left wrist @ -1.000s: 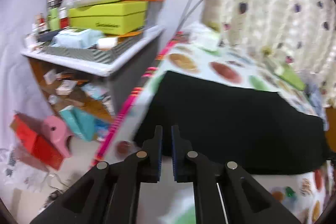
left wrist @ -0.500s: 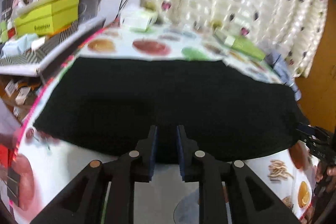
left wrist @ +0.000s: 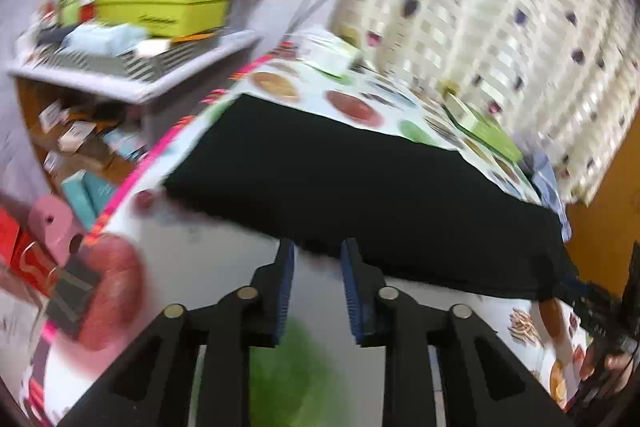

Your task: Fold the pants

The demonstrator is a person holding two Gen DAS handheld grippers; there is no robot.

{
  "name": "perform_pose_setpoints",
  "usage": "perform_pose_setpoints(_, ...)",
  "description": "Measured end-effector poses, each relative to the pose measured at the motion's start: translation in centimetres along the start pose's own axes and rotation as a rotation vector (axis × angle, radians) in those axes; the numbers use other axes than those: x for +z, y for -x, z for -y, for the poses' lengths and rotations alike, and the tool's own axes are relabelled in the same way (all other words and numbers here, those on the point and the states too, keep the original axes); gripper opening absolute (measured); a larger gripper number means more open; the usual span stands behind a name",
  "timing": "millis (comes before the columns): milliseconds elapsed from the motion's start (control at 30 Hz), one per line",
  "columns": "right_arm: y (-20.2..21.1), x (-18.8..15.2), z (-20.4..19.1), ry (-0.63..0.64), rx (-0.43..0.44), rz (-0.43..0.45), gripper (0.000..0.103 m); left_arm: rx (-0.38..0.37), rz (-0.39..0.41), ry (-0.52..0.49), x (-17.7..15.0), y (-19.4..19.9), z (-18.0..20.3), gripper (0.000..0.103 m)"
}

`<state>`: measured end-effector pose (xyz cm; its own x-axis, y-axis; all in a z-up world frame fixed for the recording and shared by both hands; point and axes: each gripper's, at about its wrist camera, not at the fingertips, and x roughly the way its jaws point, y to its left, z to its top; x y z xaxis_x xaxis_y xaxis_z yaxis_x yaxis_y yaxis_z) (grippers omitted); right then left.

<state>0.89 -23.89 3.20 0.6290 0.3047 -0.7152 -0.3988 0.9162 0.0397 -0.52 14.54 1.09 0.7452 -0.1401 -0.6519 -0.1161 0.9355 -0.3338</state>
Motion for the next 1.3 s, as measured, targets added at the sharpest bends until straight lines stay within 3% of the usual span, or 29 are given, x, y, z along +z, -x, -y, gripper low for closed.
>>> perform_pose_setpoints(133, -0.4, 0.2, -0.4, -0.001, 0.022, -0.002, 0.046, 0.014, 0.003, 0.106, 0.2, 0.2, -2.9, 0.04)
perform_pose_setpoints(467, -1.3, 0.6, -0.4, -0.003, 0.027, -0.007, 0.046, 0.056, -0.021, 0.203, 2.2, -2.9, -4.7, 0.044)
perform_pose_setpoints(833, -1.7, 1.1, 0.7, -0.034, 0.035, 0.0, 0.046, 0.049, 0.055, 0.375, 3.3, -4.3, -6.0, 0.046)
perform_pose_setpoints(900, -1.7, 1.1, 0.8, -0.033, 0.038, 0.0, 0.046, 0.064, 0.062, 0.387, 3.4, -4.4, -6.0, 0.044)
perform_pose_setpoints(1000, -1.8, 1.2, 0.9, -0.033, 0.041, 0.004, 0.046, 0.119, 0.062, 0.372, 3.7, -4.8, -5.6, 0.034)
perform_pose_setpoints(1067, -1.8, 1.2, 0.9, -0.033, 0.042, 0.005, 0.046, 0.152, 0.052, 0.371, 3.9, -5.2, -5.7, 0.013)
perform_pose_setpoints(1300, -1.8, 1.2, 1.4, -0.052, 0.031, 0.003, 0.046, 0.106, 0.046, 0.365, 4.1, -5.3, -6.0, 0.008)
